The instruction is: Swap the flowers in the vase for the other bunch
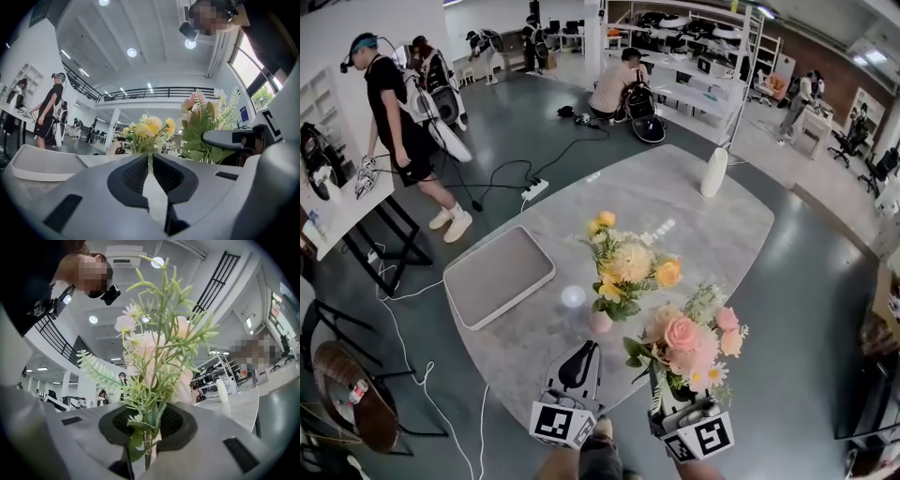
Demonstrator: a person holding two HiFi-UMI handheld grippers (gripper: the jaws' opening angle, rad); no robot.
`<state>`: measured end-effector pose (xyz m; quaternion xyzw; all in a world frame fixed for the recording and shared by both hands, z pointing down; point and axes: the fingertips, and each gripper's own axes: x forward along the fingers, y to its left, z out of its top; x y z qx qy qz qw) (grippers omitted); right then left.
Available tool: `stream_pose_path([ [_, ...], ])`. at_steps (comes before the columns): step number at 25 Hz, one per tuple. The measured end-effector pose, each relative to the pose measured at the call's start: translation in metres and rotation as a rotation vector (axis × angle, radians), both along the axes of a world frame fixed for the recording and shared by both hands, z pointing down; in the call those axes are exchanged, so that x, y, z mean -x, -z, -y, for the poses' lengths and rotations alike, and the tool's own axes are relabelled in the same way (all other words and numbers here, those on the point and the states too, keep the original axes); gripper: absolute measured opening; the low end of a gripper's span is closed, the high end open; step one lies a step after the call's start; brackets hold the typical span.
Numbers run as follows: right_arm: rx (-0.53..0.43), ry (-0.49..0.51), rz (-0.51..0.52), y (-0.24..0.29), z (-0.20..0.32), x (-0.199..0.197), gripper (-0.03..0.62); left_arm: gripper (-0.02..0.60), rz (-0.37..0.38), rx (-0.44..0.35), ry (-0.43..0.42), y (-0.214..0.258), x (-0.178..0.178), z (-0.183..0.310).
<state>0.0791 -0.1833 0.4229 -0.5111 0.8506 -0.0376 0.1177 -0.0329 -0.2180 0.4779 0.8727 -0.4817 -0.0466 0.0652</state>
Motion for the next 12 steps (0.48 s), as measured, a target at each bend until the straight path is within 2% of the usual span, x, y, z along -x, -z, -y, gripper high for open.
stream_pose_path([
  [4,-0.016,-0.008,-0.036,0.001,0.013,0.008,0.095,0.032,0.010,0.020,0.007,-0.010,0.003,0.020],
  [8,0.009,-0.033,-0.059,-0.012,0.020,0.006,0.095,0.100,0.032,0.032,0.012,-0.021,0.007,0.036],
  [12,0.034,-0.053,-0.068,-0.020,0.027,0.005,0.095,0.158,0.050,0.031,-0.021,-0.025,0.008,0.048],
])
